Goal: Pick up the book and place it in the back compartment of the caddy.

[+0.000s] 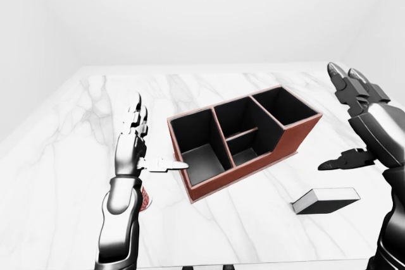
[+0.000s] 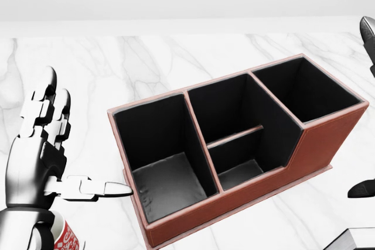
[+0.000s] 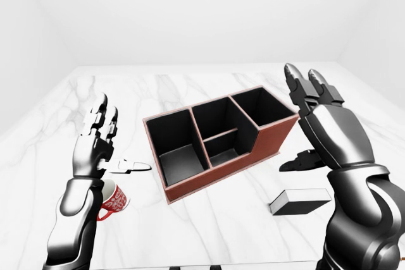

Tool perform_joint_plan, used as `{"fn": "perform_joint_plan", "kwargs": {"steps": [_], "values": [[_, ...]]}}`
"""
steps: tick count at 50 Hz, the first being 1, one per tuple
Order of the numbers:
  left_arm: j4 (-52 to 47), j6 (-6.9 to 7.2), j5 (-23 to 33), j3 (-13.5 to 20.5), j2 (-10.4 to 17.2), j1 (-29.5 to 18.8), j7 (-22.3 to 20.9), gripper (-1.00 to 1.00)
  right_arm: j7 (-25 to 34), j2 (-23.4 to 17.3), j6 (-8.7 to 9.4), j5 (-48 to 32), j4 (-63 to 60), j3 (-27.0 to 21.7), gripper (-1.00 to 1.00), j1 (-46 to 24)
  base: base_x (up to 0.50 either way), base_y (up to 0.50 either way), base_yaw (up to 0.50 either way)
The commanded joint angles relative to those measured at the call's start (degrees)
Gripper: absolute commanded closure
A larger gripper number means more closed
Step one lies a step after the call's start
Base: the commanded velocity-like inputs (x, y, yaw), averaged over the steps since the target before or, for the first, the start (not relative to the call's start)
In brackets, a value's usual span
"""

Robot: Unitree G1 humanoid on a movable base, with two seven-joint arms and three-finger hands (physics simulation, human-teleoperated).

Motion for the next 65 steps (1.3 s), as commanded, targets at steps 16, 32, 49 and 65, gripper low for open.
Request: {"fn": "perform_joint_plan", "kwargs": {"steps": [16,32,49,65], "values": [[1.1,0.00,0.2,-0.3,-0.1,0.2,0.0,-1.00,0.0,0.5,0.00,-1.3,7.6,-6.2,-1.00,4.8,0.00,0.00,0.00],[1.2,0.00,0.5,-0.6,-0.2,0.5,0.0,-1.00,0.0,1.9,0.00,-1.9,11.1,-8.5,-1.00,8.1,0.00,0.00,0.00],[1.8,0.00,0.7,-0.6,-0.2,0.5,0.0,-1.00,0.0,3.5,0.00,-2.7,13.1,-9.1,-1.00,10.1,0.00,0.00,0.00],[2.5,0.00,0.9,-0.6,-0.2,0.3,0.1,-1.00,0.0,4.6,0.00,-3.7,17.0,-8.2,-1.00,11.4,0.00,0.00,0.00]]}}
